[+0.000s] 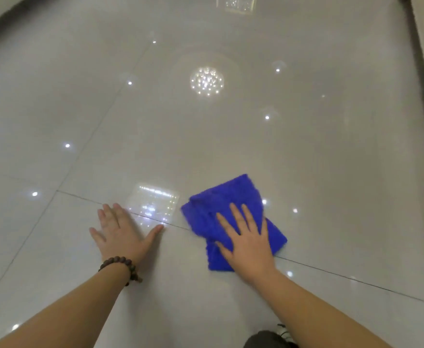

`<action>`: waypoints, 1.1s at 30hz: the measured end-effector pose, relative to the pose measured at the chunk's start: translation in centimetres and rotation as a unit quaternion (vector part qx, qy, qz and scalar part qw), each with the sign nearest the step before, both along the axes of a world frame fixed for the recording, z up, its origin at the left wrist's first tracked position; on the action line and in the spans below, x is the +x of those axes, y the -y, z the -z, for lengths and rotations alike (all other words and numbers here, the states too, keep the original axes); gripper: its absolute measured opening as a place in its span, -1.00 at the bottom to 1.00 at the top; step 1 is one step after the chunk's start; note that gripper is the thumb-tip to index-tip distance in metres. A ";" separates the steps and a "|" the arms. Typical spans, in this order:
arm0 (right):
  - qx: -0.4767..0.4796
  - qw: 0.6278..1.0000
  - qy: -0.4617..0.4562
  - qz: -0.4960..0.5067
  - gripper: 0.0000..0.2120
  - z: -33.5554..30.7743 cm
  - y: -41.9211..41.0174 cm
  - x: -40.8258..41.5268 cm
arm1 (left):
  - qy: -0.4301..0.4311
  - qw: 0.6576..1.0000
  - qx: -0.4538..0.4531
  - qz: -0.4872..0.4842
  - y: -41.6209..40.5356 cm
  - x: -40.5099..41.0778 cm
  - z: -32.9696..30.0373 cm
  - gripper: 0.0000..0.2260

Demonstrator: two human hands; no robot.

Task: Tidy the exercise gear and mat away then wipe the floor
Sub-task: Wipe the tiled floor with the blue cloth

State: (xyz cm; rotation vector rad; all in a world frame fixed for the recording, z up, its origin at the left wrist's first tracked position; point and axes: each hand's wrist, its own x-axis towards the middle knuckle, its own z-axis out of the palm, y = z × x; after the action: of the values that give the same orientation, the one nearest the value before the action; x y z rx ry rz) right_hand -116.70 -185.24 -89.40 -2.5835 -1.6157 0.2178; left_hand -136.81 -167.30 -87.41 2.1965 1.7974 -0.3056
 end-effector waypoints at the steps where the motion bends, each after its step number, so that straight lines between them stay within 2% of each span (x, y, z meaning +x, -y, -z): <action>1: -0.013 0.991 0.011 -0.134 -0.40 0.0 -1.2 -0.3 | 0.004 1.000 0.000 -0.026 -0.1 -1.1 0.1 0.07; 2: -0.024 0.974 0.020 -0.223 -0.40 0.0 -2.3 0.6 | 0.004 0.999 -0.001 -0.048 -0.2 -2.1 0.2 0.06; 3: -0.029 0.966 0.035 -0.253 -0.40 0.1 -3.2 1.8 | 0.000 0.998 -0.005 -0.065 -0.3 -3.1 0.1 0.05; 4: -0.033 0.974 0.042 -0.220 -0.41 0.0 -3.8 3.2 | -0.005 0.997 -0.009 -0.078 -0.4 -4.0 0.1 0.06; 6: -0.052 0.999 -0.003 -0.003 -0.41 -0.3 -4.5 5.6 | -0.012 0.995 -0.017 -0.098 -0.3 -5.8 0.0 0.07; 8: -0.058 0.966 -0.072 0.240 -0.38 -1.3 -6.0 5.4 | -0.011 0.993 -0.020 -0.114 -0.1 -7.2 -0.2 0.07; 9: -0.070 0.952 -0.086 0.284 -0.37 -1.6 -7.2 3.8 | -0.008 0.992 -0.020 -0.123 -0.1 -7.7 -0.2 0.08; 10: -0.076 0.959 -0.078 0.262 -0.36 -1.9 -8.4 1.5 | -0.008 0.991 -0.021 -0.132 -0.3 -8.2 -0.4 0.08; 11: -0.056 0.981 -0.062 0.178 -0.37 -1.7 -9.5 -1.3 | -0.007 0.990 -0.022 -0.140 -0.7 -8.7 -0.4 0.09; 12: -0.022 0.997 -0.044 0.058 -0.38 -1.3 -10.3 -4.2 | -0.006 0.989 -0.021 -0.143 -1.2 -9.1 -0.4 0.09; 13: 0.002 0.997 -0.029 -0.074 -0.39 -0.7 -10.9 -6.8 | -0.006 0.989 -0.019 -0.143 -1.8 -9.5 -0.3 0.09; 15: -0.002 0.955 0.000 -0.296 -0.41 0.1 -12.1 -8.9 | -0.010 0.992 -0.011 -0.128 -3.2 -10.6 -0.2 0.09; 16: -0.004 0.943 0.006 -0.334 -0.41 0.4 -13.1 -8.3 | -0.017 0.993 -0.003 -0.117 -4.2 -11.4 -0.2 0.09; 18: 0.005 0.962 0.023 -0.273 -0.42 0.6 -15.0 -5.9 | -0.031 0.993 0.003 -0.112 -6.3 -13.2 -0.2 0.09; 21: -0.014 0.999 0.006 -0.033 -0.42 0.7 -17.4 -3.1 | -0.037 0.990 -0.011 -0.135 -9.3 -16.1 0.3 0.13; 23: -0.016 0.994 -0.015 0.106 -0.41 0.6 -19.6 -4.9 | -0.038 0.989 -0.020 -0.143 -10.5 -17.5 1.1 0.15; 24: -0.013 0.989 -0.016 0.146 -0.40 0.6 -20.4 -6.7 | -0.035 0.989 -0.017 -0.143 -10.6 -17.6 1.5 0.16; 25: 0.001 0.990 -0.006 0.144 -0.41 0.7 -21.3 -8.7 | -0.031 0.989 -0.012 -0.142 -10.6 -17.5 1.9 0.15; 26: 0.017 0.995 0.009 0.095 -0.41 0.8 -22.2 -11.1 | -0.027 0.989 -0.007 -0.143 -10.6 -17.5 2.2 0.15; 28: 0.031 0.995 0.029 -0.093 -0.40 1.5 -23.4 -15.2 | -0.028 0.989 0.007 -0.144 -10.6 -17.6 2.4 0.14; 30: 0.024 0.950 0.030 -0.310 -0.42 1.4 -25.4 -15.4 | -0.024 0.989 0.008 -0.148 -10.7 -17.7 2.6 0.13; 31: 0.010 0.923 0.019 -0.384 -0.42 1.1 -27.2 -13.8 | -0.019 0.988 0.000 -0.150 -10.8 -17.7 2.6 0.13; 32: 0.002 0.910 0.020 -0.415 -0.42 0.9 -29.0 -11.7 | -0.015 0.988 -0.004 -0.151 -10.9 -17.8 2.5 0.12; 33: -0.001 0.922 0.024 -0.388 -0.43 1.0 -30.8 -9.4 | -0.015 0.989 -0.003 -0.149 -10.9 -17.8 2.5 0.10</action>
State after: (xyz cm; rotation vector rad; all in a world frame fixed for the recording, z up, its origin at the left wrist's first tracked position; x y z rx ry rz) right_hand -126.10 -154.44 -90.35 -1.8095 -2.5631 0.1971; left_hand -154.59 -156.44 -89.90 1.8897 2.1013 -0.2767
